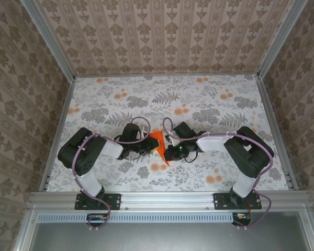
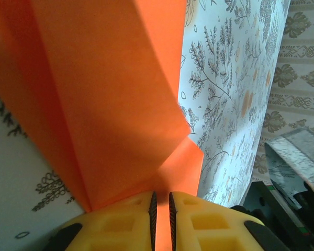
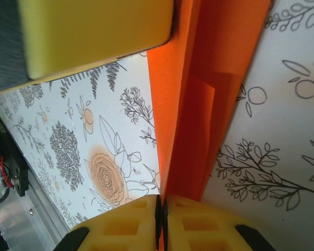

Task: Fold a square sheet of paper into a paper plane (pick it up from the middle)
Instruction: Fold the wing for the fifth time at the center of the table.

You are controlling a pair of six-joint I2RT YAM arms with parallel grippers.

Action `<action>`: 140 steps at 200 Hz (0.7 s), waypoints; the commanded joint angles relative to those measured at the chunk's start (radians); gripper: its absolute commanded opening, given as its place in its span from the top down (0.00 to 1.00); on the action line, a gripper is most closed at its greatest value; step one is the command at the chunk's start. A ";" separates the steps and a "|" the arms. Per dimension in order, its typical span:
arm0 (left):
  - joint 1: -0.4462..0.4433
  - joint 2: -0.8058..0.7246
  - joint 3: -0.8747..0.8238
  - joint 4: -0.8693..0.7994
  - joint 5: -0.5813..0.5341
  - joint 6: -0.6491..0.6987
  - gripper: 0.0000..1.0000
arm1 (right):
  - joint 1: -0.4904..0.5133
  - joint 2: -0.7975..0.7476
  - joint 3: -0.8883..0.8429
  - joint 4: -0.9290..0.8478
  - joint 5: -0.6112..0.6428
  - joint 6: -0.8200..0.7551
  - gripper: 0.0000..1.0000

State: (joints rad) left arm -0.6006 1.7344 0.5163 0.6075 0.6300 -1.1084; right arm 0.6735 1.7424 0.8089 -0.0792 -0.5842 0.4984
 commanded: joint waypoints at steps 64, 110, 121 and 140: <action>0.007 -0.013 -0.022 -0.016 -0.004 -0.018 0.82 | 0.008 -0.005 0.020 -0.028 -0.006 0.000 0.86; 0.010 -0.015 -0.022 -0.015 -0.005 -0.019 0.82 | 0.011 0.036 0.052 -0.099 0.005 -0.065 0.87; 0.012 -0.016 -0.021 -0.015 -0.004 -0.018 0.83 | 0.015 0.053 0.066 -0.125 0.006 -0.085 0.88; 0.012 -0.017 -0.021 -0.014 -0.003 -0.019 0.82 | 0.024 0.084 0.094 -0.169 0.021 -0.116 0.88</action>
State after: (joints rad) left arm -0.5987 1.7344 0.5163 0.6075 0.6304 -1.1088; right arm 0.6807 1.7782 0.8639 -0.1535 -0.5835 0.4469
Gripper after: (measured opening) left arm 0.175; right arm 0.125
